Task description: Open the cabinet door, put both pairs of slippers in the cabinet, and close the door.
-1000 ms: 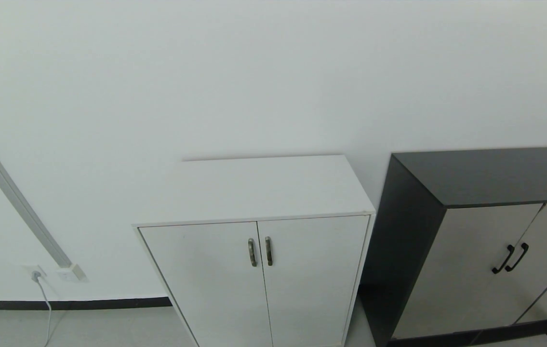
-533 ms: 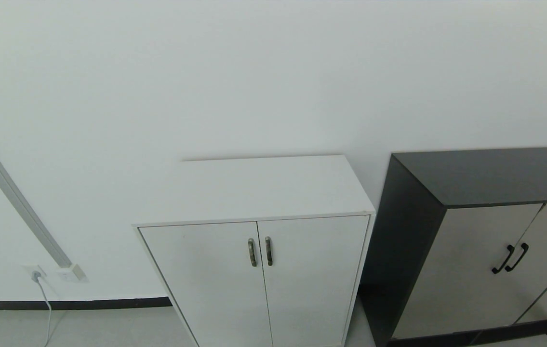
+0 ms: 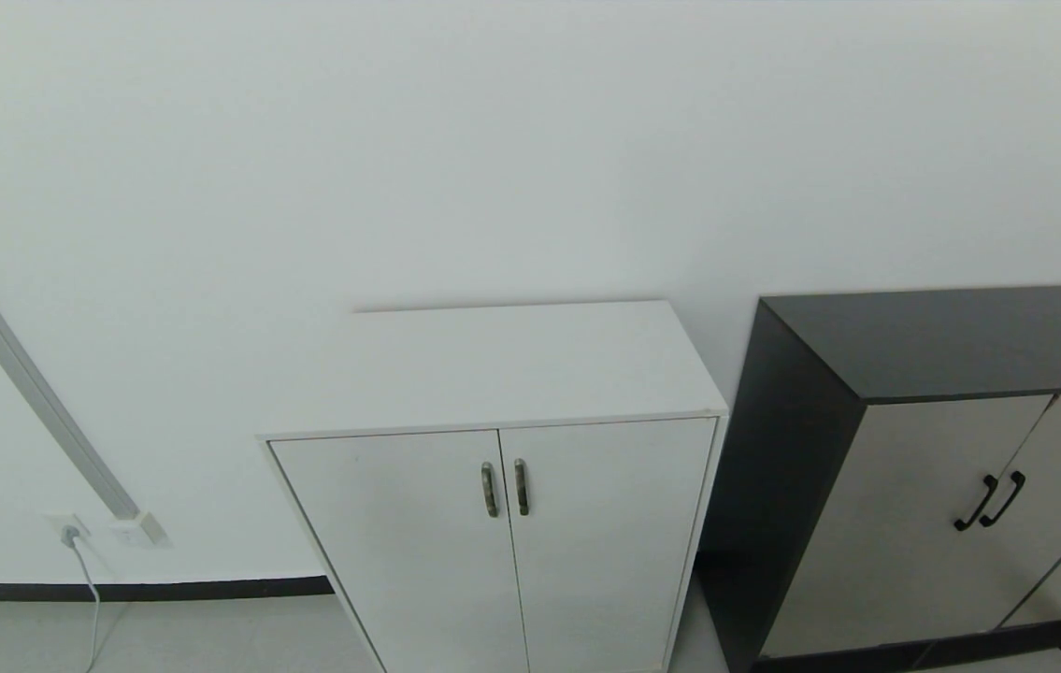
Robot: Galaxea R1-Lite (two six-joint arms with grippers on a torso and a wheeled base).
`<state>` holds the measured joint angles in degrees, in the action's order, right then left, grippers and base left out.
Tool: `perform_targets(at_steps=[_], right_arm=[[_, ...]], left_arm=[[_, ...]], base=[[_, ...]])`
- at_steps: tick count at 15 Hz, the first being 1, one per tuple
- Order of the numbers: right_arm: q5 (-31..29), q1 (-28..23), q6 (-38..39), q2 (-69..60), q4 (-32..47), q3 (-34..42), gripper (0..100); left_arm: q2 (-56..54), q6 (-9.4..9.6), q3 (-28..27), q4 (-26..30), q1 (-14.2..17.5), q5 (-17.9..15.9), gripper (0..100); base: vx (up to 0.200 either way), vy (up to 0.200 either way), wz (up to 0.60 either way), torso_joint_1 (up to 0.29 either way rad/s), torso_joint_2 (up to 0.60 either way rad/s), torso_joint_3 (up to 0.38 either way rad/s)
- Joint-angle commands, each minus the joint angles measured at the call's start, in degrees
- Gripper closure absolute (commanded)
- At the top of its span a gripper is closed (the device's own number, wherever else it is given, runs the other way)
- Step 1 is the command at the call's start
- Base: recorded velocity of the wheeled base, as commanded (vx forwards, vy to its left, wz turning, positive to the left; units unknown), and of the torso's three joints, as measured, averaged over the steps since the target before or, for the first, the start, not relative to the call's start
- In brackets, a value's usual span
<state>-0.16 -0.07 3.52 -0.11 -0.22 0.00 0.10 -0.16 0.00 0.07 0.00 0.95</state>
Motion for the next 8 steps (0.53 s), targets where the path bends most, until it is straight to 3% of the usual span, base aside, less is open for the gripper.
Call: perform_targets(at_steps=[1, 8], right_arm=[[0.1, 0.0, -0.3, 0.1, 0.0, 0.0, 100], [0.6, 0.0, -3.2, 0.1, 0.2, 0.0, 100]], left_arm=[[0.0, -0.02, 0.0, -0.1, 0.0, 0.0, 100], [0.0, -0.02, 0.0, 0.0, 0.0, 0.0, 100]], base=[[0.000, 0.000, 0.00, 0.000, 0.00, 0.000], [0.000, 0.000, 0.00, 0.000, 0.00, 0.000]])
